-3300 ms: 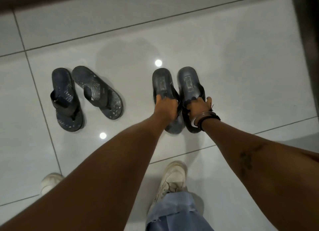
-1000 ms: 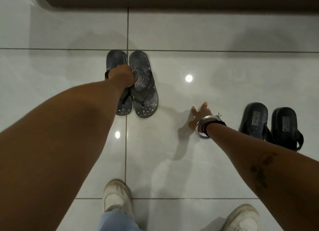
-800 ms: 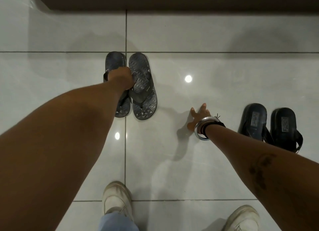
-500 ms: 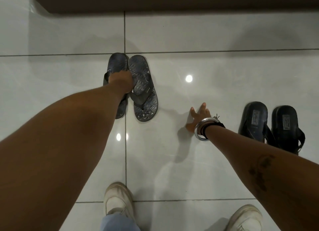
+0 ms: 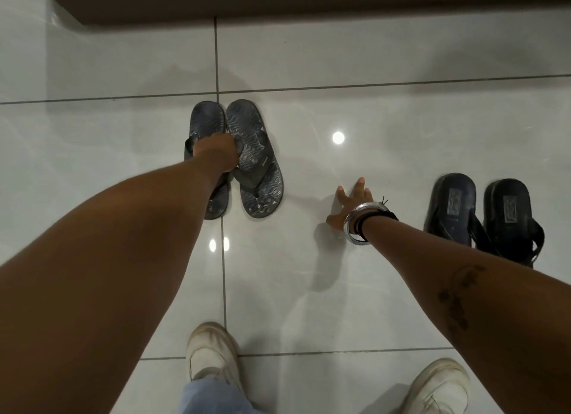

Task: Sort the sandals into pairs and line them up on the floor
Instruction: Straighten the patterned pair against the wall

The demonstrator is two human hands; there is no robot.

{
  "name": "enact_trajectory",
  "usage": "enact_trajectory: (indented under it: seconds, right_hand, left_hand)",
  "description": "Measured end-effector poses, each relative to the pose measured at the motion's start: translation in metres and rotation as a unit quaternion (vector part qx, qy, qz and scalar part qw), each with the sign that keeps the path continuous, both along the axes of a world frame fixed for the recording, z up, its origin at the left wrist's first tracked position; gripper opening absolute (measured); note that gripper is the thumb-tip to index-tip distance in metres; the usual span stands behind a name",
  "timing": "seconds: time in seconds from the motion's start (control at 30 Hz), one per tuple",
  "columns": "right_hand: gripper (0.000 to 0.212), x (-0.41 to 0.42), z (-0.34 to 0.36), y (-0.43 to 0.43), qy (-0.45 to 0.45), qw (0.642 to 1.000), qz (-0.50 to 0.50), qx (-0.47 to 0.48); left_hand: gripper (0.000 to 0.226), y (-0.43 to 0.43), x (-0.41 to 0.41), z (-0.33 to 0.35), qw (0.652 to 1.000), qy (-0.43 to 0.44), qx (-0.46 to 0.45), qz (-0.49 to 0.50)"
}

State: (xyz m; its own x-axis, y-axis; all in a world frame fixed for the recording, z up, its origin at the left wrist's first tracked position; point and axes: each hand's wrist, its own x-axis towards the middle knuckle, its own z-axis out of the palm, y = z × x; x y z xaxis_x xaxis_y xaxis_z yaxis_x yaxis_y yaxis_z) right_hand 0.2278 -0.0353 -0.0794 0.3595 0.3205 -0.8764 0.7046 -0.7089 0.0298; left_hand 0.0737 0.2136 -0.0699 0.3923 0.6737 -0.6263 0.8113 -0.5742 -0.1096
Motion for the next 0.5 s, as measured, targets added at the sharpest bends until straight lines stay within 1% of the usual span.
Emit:
enact_trajectory:
  seconds: [0.2, 0.43, 0.5]
  right_hand:
    - [0.087, -0.001, -0.001, -0.002, -0.004, 1.000, 0.000, 0.006]
    - [0.089, -0.004, -0.006, -0.007, -0.016, 1.000, -0.002, 0.018]
    - [0.089, -0.004, -0.007, -0.009, -0.015, 1.000, -0.008, 0.023]
  left_hand:
    - [0.034, 0.002, 0.001, -0.004, 1.000, -0.008, 0.023, -0.005]
    - [0.050, 0.016, 0.001, -0.008, 0.997, -0.063, 0.037, 0.027]
    - [0.051, 0.018, 0.004, -0.009, 0.997, -0.051, 0.038, 0.037]
